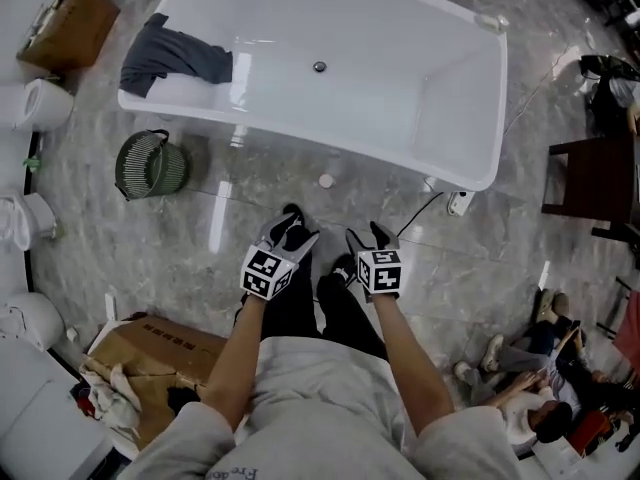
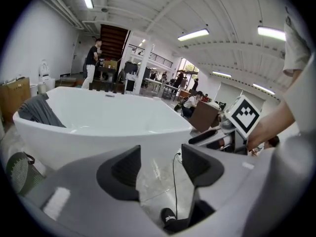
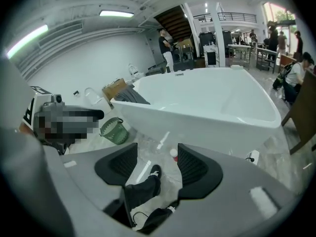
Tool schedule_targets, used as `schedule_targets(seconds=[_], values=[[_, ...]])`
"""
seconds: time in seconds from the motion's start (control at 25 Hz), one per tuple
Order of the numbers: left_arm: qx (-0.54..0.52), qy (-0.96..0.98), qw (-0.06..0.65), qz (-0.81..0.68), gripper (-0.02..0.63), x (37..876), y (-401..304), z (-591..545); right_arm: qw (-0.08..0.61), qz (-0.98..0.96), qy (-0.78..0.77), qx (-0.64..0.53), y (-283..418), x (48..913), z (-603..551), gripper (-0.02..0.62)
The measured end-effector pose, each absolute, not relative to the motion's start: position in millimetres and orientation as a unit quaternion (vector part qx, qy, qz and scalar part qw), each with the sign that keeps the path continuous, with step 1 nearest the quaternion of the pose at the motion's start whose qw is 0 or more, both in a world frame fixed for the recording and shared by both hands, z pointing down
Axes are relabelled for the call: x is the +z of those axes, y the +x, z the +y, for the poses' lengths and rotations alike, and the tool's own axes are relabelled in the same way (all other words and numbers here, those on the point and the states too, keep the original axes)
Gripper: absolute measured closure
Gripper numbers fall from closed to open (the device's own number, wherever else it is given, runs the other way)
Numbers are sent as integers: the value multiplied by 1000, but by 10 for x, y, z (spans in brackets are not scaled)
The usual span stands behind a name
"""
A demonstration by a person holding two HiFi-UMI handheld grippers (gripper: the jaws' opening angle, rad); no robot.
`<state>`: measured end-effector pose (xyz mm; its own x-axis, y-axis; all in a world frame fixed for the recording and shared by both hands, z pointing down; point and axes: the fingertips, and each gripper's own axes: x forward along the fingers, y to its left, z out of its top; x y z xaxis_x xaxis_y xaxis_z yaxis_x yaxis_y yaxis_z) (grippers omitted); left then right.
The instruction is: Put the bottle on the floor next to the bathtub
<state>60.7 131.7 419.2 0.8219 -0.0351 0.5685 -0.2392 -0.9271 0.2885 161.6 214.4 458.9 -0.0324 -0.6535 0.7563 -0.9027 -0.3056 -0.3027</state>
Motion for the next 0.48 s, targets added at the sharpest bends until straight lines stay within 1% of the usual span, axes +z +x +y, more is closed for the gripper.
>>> schedule_targets(seconds=[0.28,0.48], values=[[276,950,140,-52,295,3669,650,1493,110,-583,689,417,1462,4004,2286,339],[277,951,129,-41,295,3503,652,1676,94,-588,692,408,1431,3756,2461,339]])
